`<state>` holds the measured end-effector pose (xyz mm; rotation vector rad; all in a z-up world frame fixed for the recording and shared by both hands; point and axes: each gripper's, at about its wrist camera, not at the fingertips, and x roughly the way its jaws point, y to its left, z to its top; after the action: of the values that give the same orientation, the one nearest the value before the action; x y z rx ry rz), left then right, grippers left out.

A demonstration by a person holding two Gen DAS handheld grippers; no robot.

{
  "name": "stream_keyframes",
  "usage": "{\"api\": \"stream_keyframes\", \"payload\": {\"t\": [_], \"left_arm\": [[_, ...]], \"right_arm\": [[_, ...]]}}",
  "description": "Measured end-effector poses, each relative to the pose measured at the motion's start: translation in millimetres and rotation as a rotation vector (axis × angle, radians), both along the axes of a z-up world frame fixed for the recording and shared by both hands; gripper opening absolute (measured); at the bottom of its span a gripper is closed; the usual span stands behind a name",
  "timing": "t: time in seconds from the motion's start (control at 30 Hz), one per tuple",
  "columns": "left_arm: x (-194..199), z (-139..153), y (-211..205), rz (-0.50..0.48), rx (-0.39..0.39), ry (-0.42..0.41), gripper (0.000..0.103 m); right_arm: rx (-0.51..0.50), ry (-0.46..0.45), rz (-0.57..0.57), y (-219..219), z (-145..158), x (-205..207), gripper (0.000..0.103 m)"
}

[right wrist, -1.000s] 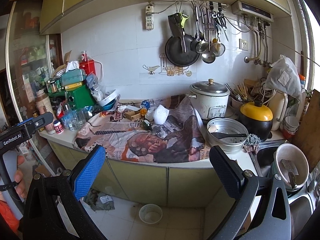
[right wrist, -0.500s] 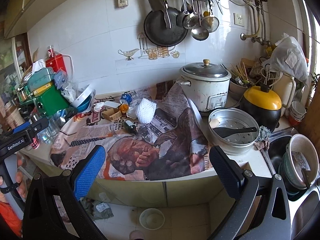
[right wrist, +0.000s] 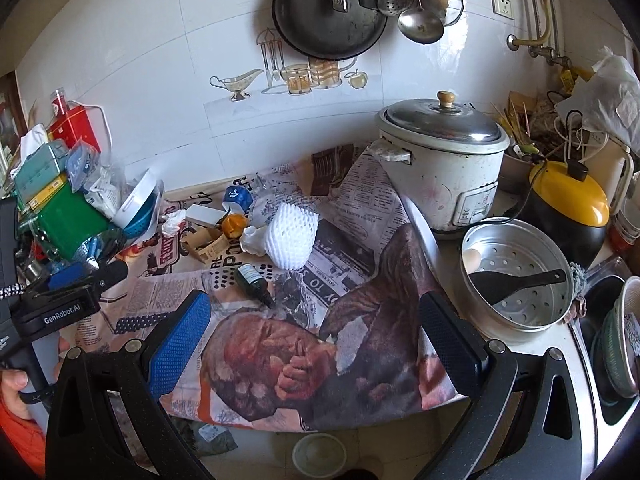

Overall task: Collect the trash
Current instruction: 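Grasp the dark green glass bottle with the left tool while the right tool grasps the white foam net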

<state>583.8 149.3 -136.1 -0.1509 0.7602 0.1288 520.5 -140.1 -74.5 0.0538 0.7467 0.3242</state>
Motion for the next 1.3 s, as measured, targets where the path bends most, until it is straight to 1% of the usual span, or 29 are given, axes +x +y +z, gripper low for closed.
{"api": "stream_keyframes", "payload": {"t": [0.13, 0.3, 0.37, 0.43, 0.53, 0.57, 0.63, 0.77, 0.83, 0.9, 0.97, 1.0, 1.07, 1.2, 1.3], "left_arm": [[42.4, -26.1, -9.1, 0.011, -0.011, 0.062, 0.103], [92.9, -58.7, -20.5, 0.062, -0.019, 0.135, 0.103], [111.5, -74.4, -25.0, 0.068, -0.035, 0.175, 0.103], [127.7, -91.4, -29.8, 0.073, -0.054, 0.221, 0.101], [144.8, -116.4, -37.0, 0.097, -0.085, 0.281, 0.094], [148.6, -123.6, -38.2, 0.105, -0.097, 0.297, 0.092], [154.5, -135.3, -40.5, 0.121, -0.114, 0.321, 0.090], [161.9, -149.1, -42.8, 0.131, -0.136, 0.344, 0.084], [163.1, -153.3, -43.3, 0.138, -0.136, 0.350, 0.080], [163.8, -156.5, -42.2, 0.145, -0.146, 0.360, 0.072], [163.2, -159.0, -39.0, 0.155, -0.172, 0.365, 0.067], [162.4, -159.7, -37.4, 0.157, -0.189, 0.364, 0.062], [161.4, -160.4, -35.0, 0.159, -0.207, 0.363, 0.057], [161.1, -158.7, -30.3, 0.169, -0.201, 0.353, 0.056], [160.2, -157.8, -24.6, 0.171, -0.213, 0.351, 0.056]], "right_arm": [[0.003, 0.026, 0.031, 2.7, -10.0, 36.7, 0.103], [0.001, 0.078, 0.102, 2.7, -26.1, 92.2, 0.103], [-0.004, 0.100, 0.126, 3.6, -34.0, 113.9, 0.103], [0.002, 0.124, 0.150, 4.5, -43.1, 133.9, 0.103], [0.016, 0.174, 0.189, 6.5, -59.2, 162.9, 0.103], [0.025, 0.192, 0.202, 8.0, -64.9, 170.9, 0.102], [0.041, 0.223, 0.226, 12.6, -74.9, 185.7, 0.100], [0.068, 0.280, 0.274, 27.1, -92.5, 207.4, 0.098], [0.089, 0.306, 0.300, 35.3, -99.2, 214.6, 0.097], [0.105, 0.328, 0.322, 44.1, -104.2, 220.0, 0.096], [0.111, 0.348, 0.336, 51.0, -108.4, 226.5, 0.093], [0.115, 0.355, 0.339, 53.7, -109.9, 229.3, 0.091], [0.132, 0.365, 0.336, 56.6, -111.5, 234.9, 0.089], [0.193, 0.397, 0.329, 61.4, -114.7, 249.4, 0.088], [0.197, 0.414, 0.328, 69.8, -120.4, 258.7, 0.083]]}}
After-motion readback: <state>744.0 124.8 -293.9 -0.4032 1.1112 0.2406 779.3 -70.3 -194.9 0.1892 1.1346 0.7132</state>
